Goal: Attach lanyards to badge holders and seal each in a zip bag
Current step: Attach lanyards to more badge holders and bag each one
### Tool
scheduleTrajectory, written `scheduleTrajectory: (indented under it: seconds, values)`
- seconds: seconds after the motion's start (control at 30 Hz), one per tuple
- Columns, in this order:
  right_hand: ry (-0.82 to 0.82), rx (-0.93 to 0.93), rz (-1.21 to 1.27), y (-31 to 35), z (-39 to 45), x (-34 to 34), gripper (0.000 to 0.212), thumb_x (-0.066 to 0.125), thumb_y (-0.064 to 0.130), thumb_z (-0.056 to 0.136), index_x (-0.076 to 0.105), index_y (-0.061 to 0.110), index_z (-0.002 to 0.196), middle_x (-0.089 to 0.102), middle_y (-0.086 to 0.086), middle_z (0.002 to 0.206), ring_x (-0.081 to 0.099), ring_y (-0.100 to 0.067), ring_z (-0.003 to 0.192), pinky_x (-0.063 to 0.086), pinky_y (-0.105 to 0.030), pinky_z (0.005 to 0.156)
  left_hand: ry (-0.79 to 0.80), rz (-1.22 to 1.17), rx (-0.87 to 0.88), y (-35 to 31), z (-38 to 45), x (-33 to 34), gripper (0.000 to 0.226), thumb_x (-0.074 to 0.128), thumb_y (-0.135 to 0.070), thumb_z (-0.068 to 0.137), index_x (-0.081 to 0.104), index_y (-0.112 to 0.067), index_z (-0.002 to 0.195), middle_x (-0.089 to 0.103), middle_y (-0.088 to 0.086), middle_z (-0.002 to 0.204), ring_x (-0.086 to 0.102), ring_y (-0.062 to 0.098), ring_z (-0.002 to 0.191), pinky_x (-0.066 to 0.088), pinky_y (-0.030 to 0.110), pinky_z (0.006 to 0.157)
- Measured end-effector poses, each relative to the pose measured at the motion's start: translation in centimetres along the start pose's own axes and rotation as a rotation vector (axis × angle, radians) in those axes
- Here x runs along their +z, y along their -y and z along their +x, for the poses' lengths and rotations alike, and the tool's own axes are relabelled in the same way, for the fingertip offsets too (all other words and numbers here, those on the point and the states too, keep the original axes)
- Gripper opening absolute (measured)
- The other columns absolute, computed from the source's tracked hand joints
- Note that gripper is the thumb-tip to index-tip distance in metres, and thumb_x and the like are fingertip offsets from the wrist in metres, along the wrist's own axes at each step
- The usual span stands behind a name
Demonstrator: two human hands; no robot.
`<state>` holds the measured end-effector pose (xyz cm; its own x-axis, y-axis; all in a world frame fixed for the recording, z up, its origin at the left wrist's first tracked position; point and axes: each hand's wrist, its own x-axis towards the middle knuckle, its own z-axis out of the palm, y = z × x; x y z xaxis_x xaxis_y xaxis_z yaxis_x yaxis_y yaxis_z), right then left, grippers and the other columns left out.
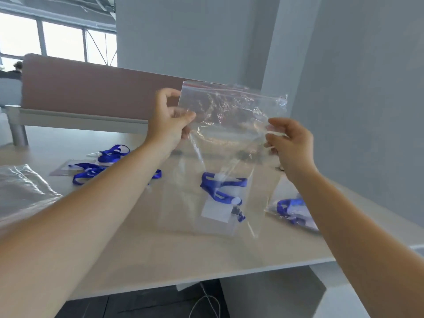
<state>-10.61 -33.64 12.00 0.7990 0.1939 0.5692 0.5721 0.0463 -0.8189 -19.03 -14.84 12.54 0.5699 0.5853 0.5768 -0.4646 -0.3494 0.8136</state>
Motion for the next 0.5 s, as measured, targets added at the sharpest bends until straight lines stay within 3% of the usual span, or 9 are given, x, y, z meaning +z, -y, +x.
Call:
scheduleTrajectory:
  seconds: [0.07,0.13,0.2,0.23,0.3,0.37,0.5]
  values:
    - [-0.041,0.002,-0.062,0.0,0.3,-2.1,0.029,0.049,-0.008,0.084,0.058,0.013,0.102,0.058,0.004,0.092,0.053,0.006,0.041,0.044,-0.011,0.045,0.055,-0.013,0.021,-0.3,0.1,2.2,0.022,0.055,0.000,0.086,0.048,-0.021,0.089,0.052,-0.004,0.071,0.046,-0.002,0.032,0.038,0.010,0.036]
    - [-0.090,0.003,-0.117,0.0,0.6,-4.3,0.031,0.050,-0.005,0.084,0.060,0.011,0.109,0.058,0.010,0.083,0.053,0.005,0.042,0.045,-0.015,0.046,0.108,-0.046,0.009,-0.5,0.3,4.3,0.018,0.056,-0.002,0.086,0.056,-0.012,0.101,0.053,-0.005,0.074,0.048,-0.004,0.033,0.039,0.008,0.038]
    - [-0.127,0.010,-0.137,0.1,0.9,-6.5,0.034,0.052,-0.003,0.084,0.058,0.010,0.115,0.056,0.015,0.081,0.054,0.003,0.044,0.044,-0.013,0.045,0.180,-0.072,-0.012,-0.7,0.3,6.2,0.031,0.058,-0.004,0.085,0.056,-0.007,0.115,0.058,-0.003,0.085,0.052,-0.006,0.039,0.041,0.007,0.042]
    - [-0.146,0.020,-0.144,0.2,0.9,-7.8,0.036,0.054,-0.002,0.083,0.057,0.009,0.117,0.055,0.014,0.080,0.055,0.000,0.047,0.044,-0.013,0.045,0.238,-0.077,-0.020,-0.7,0.3,7.3,0.037,0.060,-0.004,0.084,0.054,-0.009,0.120,0.060,-0.002,0.097,0.055,-0.007,0.049,0.042,0.008,0.046]
    - [-0.167,0.045,-0.155,0.2,0.9,-9.9,0.040,0.057,-0.001,0.082,0.054,0.008,0.121,0.057,0.008,0.079,0.052,-0.007,0.052,0.046,-0.016,0.047,0.355,-0.079,-0.025,-0.5,0.2,9.2,0.049,0.061,-0.003,0.082,0.049,-0.017,0.127,0.053,-0.002,0.125,0.056,-0.002,0.085,0.042,0.012,0.053]
    - [-0.181,0.051,-0.161,0.0,1.1,-11.8,0.045,0.058,-0.003,0.081,0.052,0.007,0.124,0.060,-0.002,0.096,0.052,-0.008,0.053,0.047,-0.013,0.044,0.450,-0.080,-0.021,-0.2,0.3,11.3,0.058,0.060,-0.002,0.082,0.043,-0.022,0.133,0.042,-0.006,0.140,0.043,0.003,0.108,0.039,0.017,0.058]
    - [-0.214,0.069,-0.182,-1.3,2.4,-14.7,0.048,0.059,-0.004,0.080,0.049,0.006,0.126,0.052,-0.009,0.128,0.054,-0.009,0.062,0.047,-0.010,0.042,0.531,-0.096,-0.051,0.7,0.8,15.5,0.062,0.058,-0.002,0.084,0.037,-0.027,0.136,0.035,-0.012,0.144,0.036,0.001,0.108,0.038,0.018,0.060]
